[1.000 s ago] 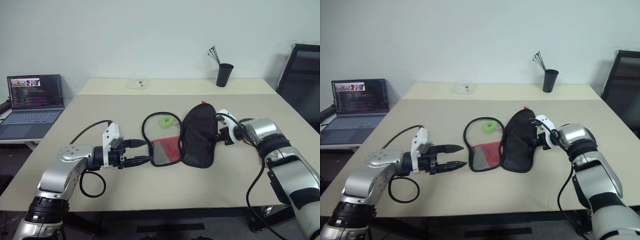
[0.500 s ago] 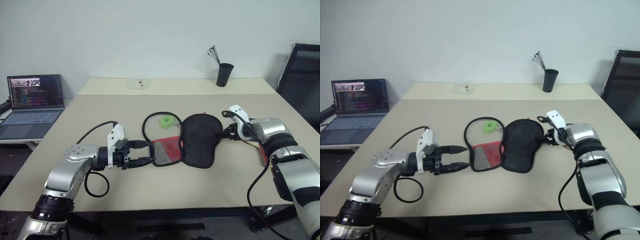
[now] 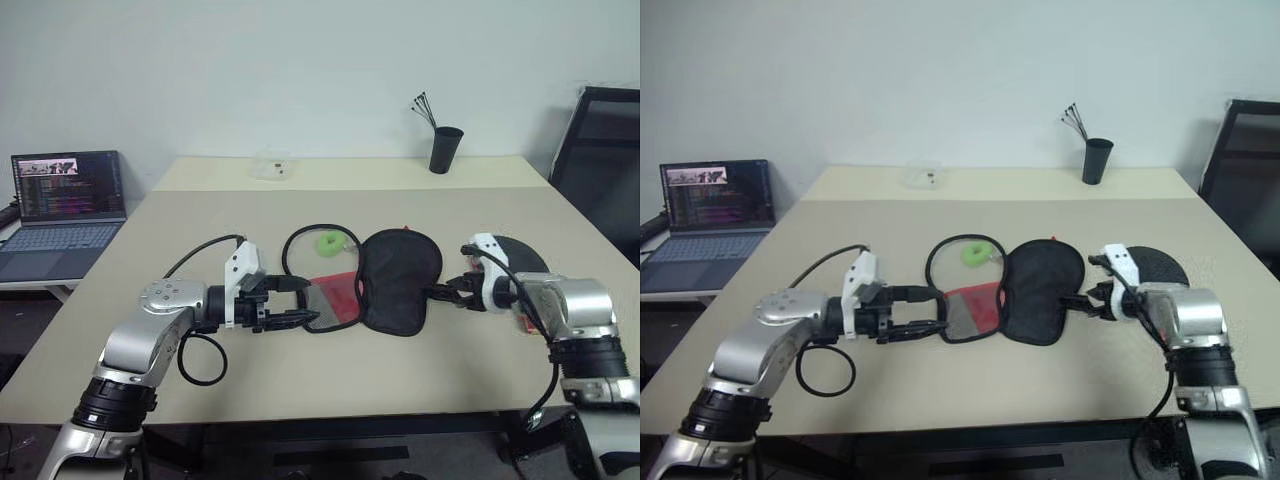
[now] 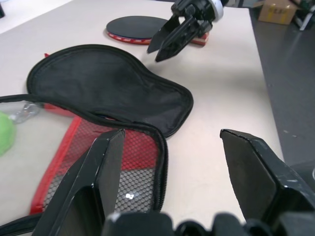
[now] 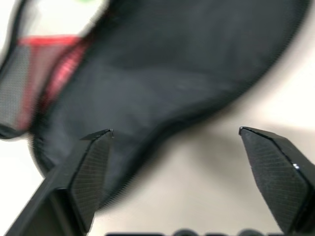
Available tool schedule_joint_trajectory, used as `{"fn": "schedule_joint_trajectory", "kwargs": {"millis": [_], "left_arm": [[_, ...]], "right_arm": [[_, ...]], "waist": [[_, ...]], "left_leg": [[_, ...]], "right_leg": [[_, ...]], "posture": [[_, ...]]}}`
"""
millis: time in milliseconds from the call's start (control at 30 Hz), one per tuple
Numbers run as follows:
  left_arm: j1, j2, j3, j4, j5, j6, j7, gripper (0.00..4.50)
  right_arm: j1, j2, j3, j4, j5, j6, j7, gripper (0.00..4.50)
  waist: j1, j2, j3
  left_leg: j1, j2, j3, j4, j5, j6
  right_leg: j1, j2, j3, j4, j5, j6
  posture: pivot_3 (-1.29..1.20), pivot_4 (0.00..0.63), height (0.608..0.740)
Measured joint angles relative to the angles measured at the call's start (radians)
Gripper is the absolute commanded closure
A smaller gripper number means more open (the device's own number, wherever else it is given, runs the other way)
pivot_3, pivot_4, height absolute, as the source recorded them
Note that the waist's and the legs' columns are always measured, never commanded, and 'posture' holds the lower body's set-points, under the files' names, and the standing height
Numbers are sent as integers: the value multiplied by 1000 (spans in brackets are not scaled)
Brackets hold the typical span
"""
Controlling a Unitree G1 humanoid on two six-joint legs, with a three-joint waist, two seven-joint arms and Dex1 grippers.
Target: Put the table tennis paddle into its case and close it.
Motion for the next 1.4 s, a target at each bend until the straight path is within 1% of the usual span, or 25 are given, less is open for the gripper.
{"fn": "schedule_joint_trajectory", "kwargs": {"millis": [133,300,533,600,700,900,1067,1233,1333,1400], "left_arm": [[-6,0,0,21,5,-18,-19,1133],[-9,0,-1,52,15,-40,-34,1133],[-11,0,-1,89,29,-66,-47,1133],[-11,0,-1,93,32,-80,-53,1133],[-11,0,-1,96,34,-85,-59,1133],[-10,0,-1,97,36,-97,-60,1133],[-10,-1,-1,97,36,-96,-53,1133],[-10,-2,-1,88,35,-80,-41,1133],[-10,-2,-1,83,35,-77,-40,1133],[-10,-2,-1,82,35,-76,-40,1133]], "right_arm": [[53,71,-32,-45,-2,-8,-121,15],[82,117,-56,-54,-1,-51,-217,15],[106,168,-50,-72,22,-71,-250,15],[110,187,-29,-82,22,-83,-251,15],[119,207,5,-92,22,-95,-252,638],[120,210,29,-92,22,-108,-249,2761],[104,164,27,-87,24,-108,-228,4459],[57,85,27,-34,44,-98,-177,4459],[13,29,27,33,55,-92,-135,4459],[-14,10,28,74,56,-92,-117,4459]], "waist": [[2,0,0],[2,0,0],[1,0,0],[1,0,0],[1,0,0],[1,0,0],[1,0,0],[1,0,0],[1,0,0],[1,0,0]], "left_leg": [[0,0,1,0,0,0],[0,0,1,0,0,0],[0,0,1,0,0,0],[0,0,1,0,0,0],[0,0,1,0,0,0],[0,0,1,0,0,0],[0,0,1,0,0,0],[0,0,1,0,0,0],[0,0,1,0,0,0],[0,0,1,0,0,0]], "right_leg": [[0,0,1,-1,0,0],[0,0,1,-1,0,0],[0,1,1,-1,0,0],[0,1,1,-1,0,0],[0,1,1,-1,0,0],[0,1,1,-1,0,0],[0,1,1,-1,0,0],[0,1,1,-1,0,0],[0,1,1,-1,0,0],[0,1,1,-1,0,0]], "posture": [[0,150,740],[0,150,740],[0,150,740],[0,150,740],[0,150,740],[0,150,740],[0,150,740],[0,150,740],[0,150,740],[0,150,740]]}}
